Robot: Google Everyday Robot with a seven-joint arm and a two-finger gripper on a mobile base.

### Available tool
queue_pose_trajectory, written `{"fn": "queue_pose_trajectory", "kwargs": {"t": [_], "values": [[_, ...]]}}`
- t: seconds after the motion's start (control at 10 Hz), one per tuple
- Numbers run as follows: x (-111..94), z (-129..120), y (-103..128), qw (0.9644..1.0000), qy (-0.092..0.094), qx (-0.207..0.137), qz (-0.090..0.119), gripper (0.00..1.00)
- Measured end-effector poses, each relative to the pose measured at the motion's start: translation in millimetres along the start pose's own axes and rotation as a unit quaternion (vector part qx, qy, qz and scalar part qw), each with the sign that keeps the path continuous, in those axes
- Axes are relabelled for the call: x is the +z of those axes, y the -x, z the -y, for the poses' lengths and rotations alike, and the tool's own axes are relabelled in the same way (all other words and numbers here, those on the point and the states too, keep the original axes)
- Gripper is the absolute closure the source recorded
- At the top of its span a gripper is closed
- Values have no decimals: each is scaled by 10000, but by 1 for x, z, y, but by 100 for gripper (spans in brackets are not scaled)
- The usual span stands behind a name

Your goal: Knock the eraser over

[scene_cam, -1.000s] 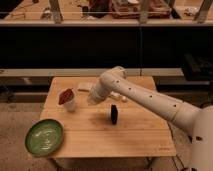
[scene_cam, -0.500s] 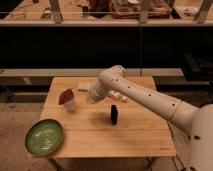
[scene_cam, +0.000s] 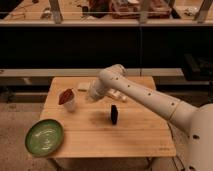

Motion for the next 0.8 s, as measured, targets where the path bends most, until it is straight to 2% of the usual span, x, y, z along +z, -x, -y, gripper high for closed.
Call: {"fn": "queue_pose_trajectory", "kwargs": {"t": [0.8], "values": [[-9,-1,1,9996,13,197,201,70]]}}
